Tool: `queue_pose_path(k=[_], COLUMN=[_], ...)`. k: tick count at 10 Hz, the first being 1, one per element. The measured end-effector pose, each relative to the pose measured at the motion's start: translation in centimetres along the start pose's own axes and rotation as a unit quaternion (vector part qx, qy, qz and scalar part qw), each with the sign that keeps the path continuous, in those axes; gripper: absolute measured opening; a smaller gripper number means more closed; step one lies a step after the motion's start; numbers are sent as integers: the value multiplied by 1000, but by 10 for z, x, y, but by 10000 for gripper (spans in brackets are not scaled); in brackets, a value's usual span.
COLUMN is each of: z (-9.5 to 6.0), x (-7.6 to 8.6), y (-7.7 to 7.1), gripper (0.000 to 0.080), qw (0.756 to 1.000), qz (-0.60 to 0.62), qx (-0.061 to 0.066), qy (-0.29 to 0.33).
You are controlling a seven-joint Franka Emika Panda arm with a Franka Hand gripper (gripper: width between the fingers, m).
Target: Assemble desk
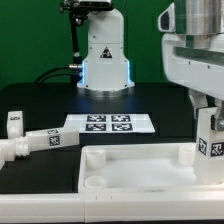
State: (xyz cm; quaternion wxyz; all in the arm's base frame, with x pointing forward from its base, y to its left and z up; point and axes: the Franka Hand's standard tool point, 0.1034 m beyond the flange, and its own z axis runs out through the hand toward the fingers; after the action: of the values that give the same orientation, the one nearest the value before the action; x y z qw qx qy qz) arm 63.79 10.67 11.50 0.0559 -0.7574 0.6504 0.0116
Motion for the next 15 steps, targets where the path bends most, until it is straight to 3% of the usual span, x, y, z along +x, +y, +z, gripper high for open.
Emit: queue_pose_path(k=[1,2,3,7,8,9,10,11,12,13,14,15], z=[3,3,2,3,3,2,-6,-19,-34,-51,-56,-53], x=[-3,-4,-4,-7,-7,-9,-15,-17,-16,-14,-14,-14], y=[2,-1,-6,-5,-5,-5,-6,-10,-13,-13,-12,-12], gripper=[287,287,287,287,454,454,597,642,642,642,649,649], qw=[987,970,957,960,961,965,973,978,983,988,988,988], qz=[159,241,289,276,275,260,228,204,175,145,142,142], qx=[2,8,22,22,22,21,22,31,40,38,29,30], qy=[-24,-34,-34,-32,-32,-31,-33,-37,-39,-44,-45,-45])
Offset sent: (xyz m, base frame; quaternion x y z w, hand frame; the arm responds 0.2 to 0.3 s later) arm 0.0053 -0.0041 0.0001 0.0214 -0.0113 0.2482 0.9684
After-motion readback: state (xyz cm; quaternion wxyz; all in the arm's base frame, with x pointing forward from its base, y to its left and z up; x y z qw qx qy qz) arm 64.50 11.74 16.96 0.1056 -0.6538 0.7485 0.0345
